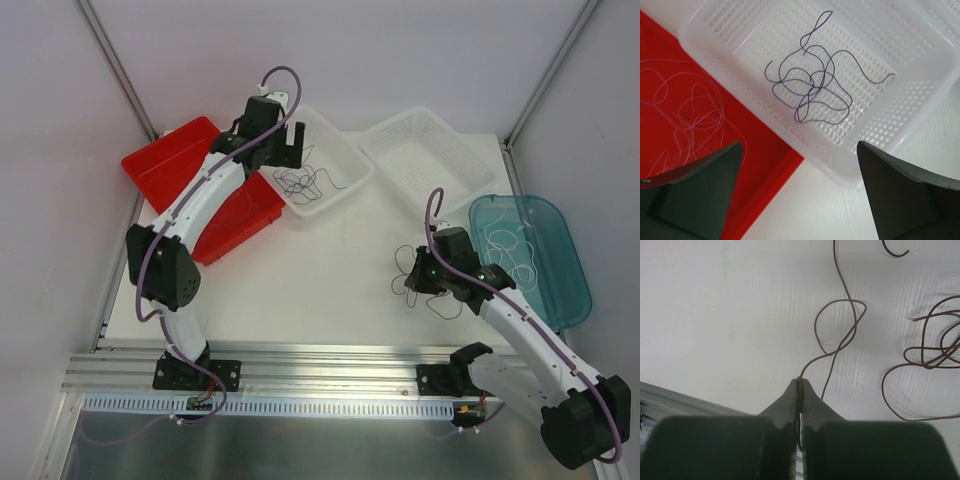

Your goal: Untangle the cables

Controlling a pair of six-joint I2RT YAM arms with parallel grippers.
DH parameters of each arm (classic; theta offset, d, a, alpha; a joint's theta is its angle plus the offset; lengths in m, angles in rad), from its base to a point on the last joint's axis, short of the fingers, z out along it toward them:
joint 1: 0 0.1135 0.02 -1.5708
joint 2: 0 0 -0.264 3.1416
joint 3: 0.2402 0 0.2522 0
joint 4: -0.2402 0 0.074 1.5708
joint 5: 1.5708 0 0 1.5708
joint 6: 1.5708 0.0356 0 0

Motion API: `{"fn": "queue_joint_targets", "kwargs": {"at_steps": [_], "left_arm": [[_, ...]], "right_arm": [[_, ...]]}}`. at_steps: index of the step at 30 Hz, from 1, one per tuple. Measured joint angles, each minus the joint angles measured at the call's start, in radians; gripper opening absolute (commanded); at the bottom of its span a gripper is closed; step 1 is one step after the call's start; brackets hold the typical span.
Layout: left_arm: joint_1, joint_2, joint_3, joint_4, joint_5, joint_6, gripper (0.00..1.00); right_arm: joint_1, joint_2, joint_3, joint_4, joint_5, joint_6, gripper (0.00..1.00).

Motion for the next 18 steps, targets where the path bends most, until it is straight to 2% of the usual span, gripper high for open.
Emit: {"fn": "queue_joint_targets", "kwargs": {"at_steps": [9,18], "left_arm": [[0.0,-0.552,-0.444,0.029,0.004,0.01,0.99],[0.0,-0.904,-0.94,0.05,0.108,0.004,0.99]], "right_arm": [[0.001,0.036,0.219,-0.097,0.041,-0.053,0.01],[0.001,0.215,0.683,-0.259,0.151,-0.168,0.01]]}}
